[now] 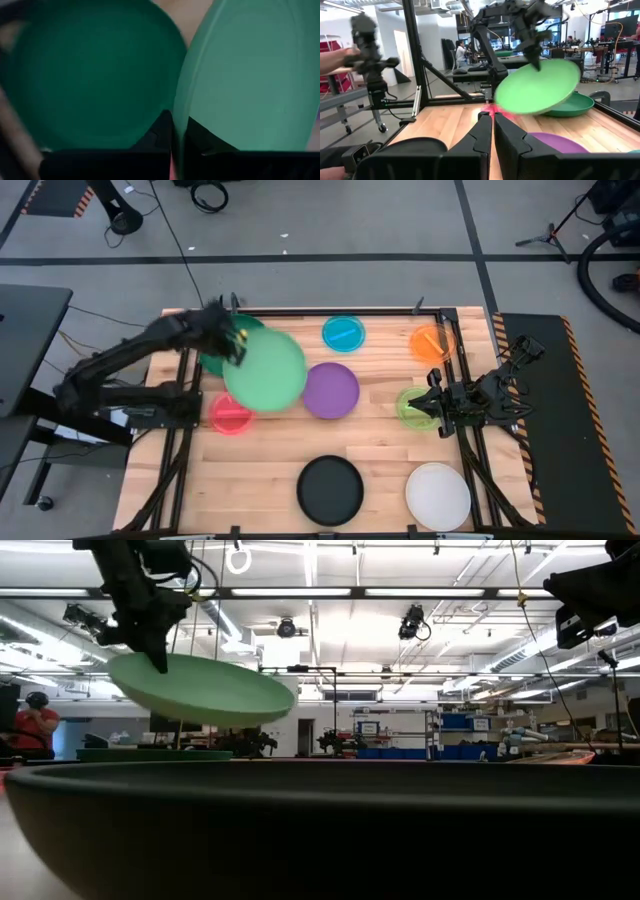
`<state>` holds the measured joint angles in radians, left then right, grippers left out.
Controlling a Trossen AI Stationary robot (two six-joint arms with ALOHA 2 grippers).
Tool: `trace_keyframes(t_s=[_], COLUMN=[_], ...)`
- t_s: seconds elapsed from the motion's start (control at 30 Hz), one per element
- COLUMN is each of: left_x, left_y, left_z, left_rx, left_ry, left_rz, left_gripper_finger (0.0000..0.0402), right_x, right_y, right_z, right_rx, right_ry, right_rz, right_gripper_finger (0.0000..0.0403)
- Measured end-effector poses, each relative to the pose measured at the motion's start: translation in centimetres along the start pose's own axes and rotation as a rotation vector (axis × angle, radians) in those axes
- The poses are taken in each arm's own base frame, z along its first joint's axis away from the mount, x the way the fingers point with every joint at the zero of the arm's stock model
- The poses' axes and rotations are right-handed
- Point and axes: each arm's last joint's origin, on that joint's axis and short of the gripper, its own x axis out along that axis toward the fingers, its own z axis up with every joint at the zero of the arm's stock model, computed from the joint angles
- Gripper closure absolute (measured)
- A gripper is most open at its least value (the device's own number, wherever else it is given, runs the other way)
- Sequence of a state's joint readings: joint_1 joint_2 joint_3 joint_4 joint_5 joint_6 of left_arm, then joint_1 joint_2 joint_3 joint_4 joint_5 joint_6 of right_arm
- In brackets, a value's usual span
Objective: Stack plastic plates
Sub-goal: Stack the green plate on top of the dark green plate
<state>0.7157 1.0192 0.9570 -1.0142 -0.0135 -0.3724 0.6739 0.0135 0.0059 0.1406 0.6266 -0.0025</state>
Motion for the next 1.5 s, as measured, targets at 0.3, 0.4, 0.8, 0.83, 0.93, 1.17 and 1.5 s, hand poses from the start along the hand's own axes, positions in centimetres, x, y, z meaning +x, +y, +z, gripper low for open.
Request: trace_keyframes(t_s=[0.3,0.4,0.8,0.83,0.93,1.17,1.5], left_x=[-2.4,-1.5,-0.2,-0.6,-1.7,-3.4,0.9], left_y=[6.7,6.1,2.6,2.2,0.6,-4.3,-10.1], left_z=[3.6,4.3,3.2,3.0,1.8,-2.2,-4.3], left_rx=[-0.27,-0.313,-0.467,-0.497,-0.574,-0.782,-0.996], left_ry=[-0.167,-0.159,-0.156,-0.18,-0.241,-0.461,-0.597], left_rz=[-0.038,-0.023,0.271,0.263,0.244,0.195,0.186], left_gripper_finger=[0.0386,0.0386,0.0386,0.0386,0.0386,0.0386,0.0386], right_x=[0.0,0.0,0.0,0.0,0.0,0.0,0.0], right_y=[0.0,0.0,0.0,0.0,0.0,0.0,0.0], right_z=[0.0,0.0,0.0,0.0,0.0,0.0,0.0], right_rx=[-0.002,-0.001,0.001,0.001,0.0,0.0,0.001], right_ry=[0.002,0.001,-0.001,-0.001,-0.001,-0.001,-0.002], right_rz=[-0.001,-0.001,0.0,0.0,0.0,0.0,0.0], right_gripper_finger=[0.0373,0.0373,0.0373,0.0373,0.0373,0.0373,0.0373])
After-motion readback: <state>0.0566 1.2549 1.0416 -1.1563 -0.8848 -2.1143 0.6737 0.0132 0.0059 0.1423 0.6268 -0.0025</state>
